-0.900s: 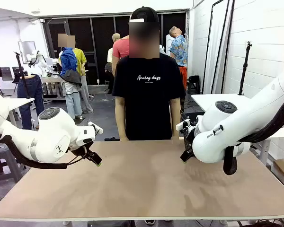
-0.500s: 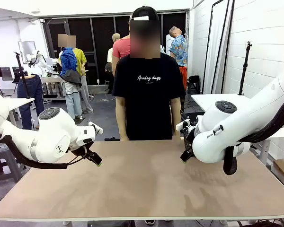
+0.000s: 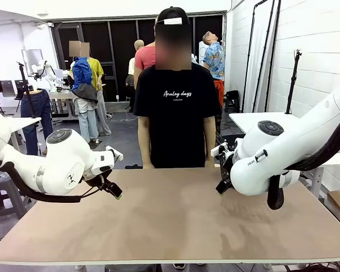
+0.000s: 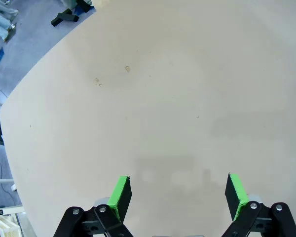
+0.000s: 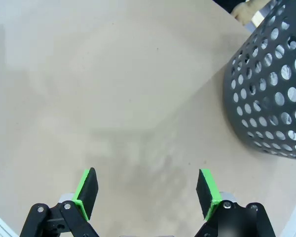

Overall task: Fold the training pants.
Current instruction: Grab both ends of the Training pants handed by a person.

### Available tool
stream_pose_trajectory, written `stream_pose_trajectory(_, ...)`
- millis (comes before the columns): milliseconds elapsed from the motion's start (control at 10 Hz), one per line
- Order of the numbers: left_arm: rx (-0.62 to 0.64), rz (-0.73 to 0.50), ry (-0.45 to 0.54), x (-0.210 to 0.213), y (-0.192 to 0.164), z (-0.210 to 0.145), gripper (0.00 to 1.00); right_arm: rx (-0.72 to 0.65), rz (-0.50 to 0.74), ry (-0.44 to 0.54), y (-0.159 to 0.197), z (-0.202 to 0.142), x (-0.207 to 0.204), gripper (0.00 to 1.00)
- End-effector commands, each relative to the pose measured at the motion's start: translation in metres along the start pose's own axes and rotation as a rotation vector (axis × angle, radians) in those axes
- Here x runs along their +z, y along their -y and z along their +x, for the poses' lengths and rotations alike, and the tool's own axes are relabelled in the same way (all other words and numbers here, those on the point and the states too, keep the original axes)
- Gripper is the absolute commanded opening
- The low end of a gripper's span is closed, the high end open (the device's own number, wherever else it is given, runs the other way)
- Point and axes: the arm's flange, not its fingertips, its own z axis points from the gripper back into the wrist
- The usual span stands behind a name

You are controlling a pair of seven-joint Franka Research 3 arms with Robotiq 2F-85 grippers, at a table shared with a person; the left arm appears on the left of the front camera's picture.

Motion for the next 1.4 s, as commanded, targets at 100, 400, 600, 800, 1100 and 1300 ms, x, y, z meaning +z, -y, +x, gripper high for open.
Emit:
stream_pose_trajectory(100, 0.002, 0.001, 0.0, 0.0, -0.001, 0.0, 1.0, -0.001, 0.0, 0.0, 0.0, 0.0, 0.0, 1.0)
stream_pose_trajectory(400, 0.002, 0.001, 0.0, 0.0, -0.001, 0.0, 1.0, -0.001, 0.0, 0.0, 0.0, 0.0, 0.0, 1.0)
stream_pose_trajectory(600, 0.0, 0.0, 0.0, 0.0, 0.0, 0.0, 1.0, 0.0, 0.0, 0.0, 0.0, 0.0, 0.0, 1.0)
stream_pose_trajectory(800, 0.008, 0.008, 0.023, 0.024, 0.002, 0.005, 1.0, -0.002, 0.069, -0.025, 0.001, 0.007, 0.022, 1.0)
stream_pose_trajectory(1100, 0.03, -0.02, -0.039, 0.063, 0.006, 0.022, 1.0, 0.024, 0.118, -0.055, 0.005, 0.025, 0.073, 1.0)
stream_pose_trajectory(1300, 0.023, -0.016, -0.053, 0.089, 0.007, 0.034, 1.0, 0.053, 0.119, -0.023, 0.005, 0.037, 0.102, 1.0)
